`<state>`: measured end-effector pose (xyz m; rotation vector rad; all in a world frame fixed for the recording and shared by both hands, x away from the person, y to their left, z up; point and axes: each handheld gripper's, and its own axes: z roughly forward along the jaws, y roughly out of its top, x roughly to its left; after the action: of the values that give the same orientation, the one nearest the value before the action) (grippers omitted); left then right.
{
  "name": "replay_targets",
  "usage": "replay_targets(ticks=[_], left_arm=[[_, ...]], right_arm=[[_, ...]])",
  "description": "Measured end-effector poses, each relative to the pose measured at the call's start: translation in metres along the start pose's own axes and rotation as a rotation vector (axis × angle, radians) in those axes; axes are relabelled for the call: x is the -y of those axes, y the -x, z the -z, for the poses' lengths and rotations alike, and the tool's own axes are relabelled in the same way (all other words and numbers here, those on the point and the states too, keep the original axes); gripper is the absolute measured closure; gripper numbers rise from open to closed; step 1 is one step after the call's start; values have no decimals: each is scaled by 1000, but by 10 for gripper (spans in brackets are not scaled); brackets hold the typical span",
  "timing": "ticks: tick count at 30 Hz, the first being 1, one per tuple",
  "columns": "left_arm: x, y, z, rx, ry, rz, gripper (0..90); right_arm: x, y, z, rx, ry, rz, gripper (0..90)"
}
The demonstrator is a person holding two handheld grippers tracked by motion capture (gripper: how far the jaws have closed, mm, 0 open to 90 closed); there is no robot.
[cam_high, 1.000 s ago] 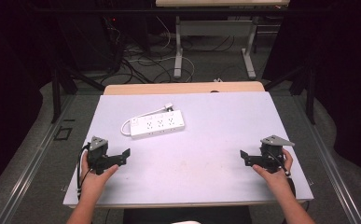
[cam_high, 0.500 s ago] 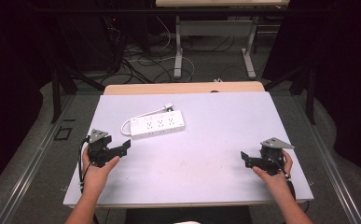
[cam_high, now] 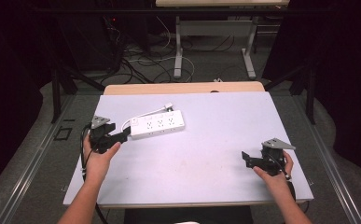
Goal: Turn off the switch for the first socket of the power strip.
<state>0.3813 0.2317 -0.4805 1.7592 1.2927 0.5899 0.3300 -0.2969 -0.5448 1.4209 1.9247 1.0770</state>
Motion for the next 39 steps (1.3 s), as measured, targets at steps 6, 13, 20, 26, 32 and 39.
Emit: replay_targets(ticks=[6, 13, 20, 26, 32, 39], left_arm=[[-9, 2, -6, 14, -16, 11, 339], [-19, 2, -10, 20, -29, 13, 343], [-29, 6, -13, 23, -41, 1, 379], [-38, 10, -17, 20, -51, -9, 385], [-49, 12, -18, 29, -48, 1, 403], [-60, 16, -22, 35, -67, 0, 428]], right_arm=[[0, 0, 0, 5, 7, 8, 83], [1, 1, -1, 1, -3, 0, 83], [1, 2, -2, 4, -2, -7, 95], [1, 2, -2, 5, 0, -14, 95], [2, 4, -2, 18, 2, -12, 95], [2, 4, -1, 8, -2, -23, 95]])
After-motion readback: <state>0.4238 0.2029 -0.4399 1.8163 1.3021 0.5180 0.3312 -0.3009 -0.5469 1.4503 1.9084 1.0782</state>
